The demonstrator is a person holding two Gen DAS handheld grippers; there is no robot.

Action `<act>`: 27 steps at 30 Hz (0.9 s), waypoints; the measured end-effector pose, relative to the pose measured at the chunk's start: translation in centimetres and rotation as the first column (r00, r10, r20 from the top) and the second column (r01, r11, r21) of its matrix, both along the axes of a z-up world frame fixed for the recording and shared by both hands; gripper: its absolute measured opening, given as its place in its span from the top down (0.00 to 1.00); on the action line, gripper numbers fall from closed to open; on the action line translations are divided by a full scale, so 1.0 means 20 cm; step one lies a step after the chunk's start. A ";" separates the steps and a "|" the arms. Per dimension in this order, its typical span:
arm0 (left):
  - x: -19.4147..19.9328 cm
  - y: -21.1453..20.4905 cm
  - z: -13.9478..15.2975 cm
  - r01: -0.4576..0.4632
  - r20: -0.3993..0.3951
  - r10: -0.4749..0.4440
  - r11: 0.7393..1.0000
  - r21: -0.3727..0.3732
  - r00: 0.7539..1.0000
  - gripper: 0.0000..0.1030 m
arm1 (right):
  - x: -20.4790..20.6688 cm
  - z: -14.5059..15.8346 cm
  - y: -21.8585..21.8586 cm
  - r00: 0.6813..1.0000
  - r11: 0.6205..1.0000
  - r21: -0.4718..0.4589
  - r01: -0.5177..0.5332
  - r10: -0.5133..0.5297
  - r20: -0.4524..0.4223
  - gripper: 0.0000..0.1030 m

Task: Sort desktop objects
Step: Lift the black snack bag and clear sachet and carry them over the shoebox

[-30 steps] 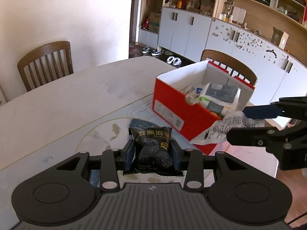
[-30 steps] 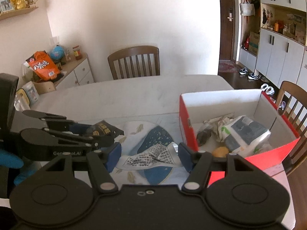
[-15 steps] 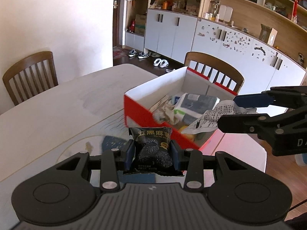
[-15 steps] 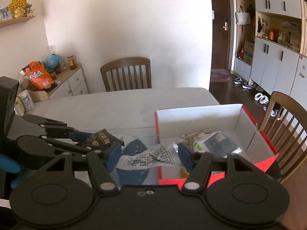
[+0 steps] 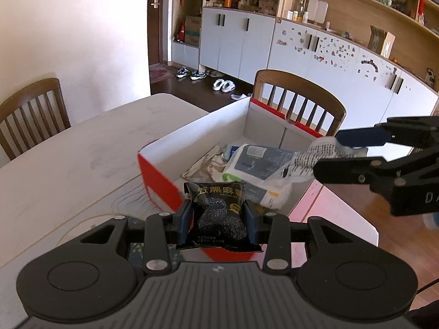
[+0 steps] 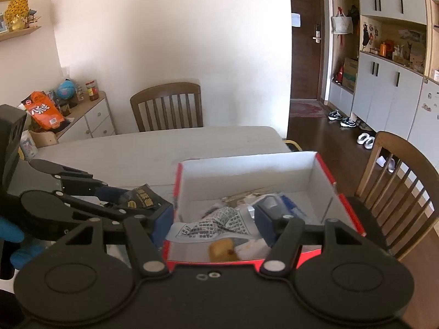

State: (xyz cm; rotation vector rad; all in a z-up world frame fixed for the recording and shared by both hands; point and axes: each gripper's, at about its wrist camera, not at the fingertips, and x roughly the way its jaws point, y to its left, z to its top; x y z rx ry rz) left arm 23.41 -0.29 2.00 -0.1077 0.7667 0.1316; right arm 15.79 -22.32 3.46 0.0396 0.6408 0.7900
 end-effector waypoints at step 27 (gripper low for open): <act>0.49 -0.02 -0.21 0.052 -0.240 -0.029 0.995 0.088 0.970 0.63 | 0.40 -0.07 -0.09 0.999 0.999 -0.020 0.025 -0.025 0.031 0.37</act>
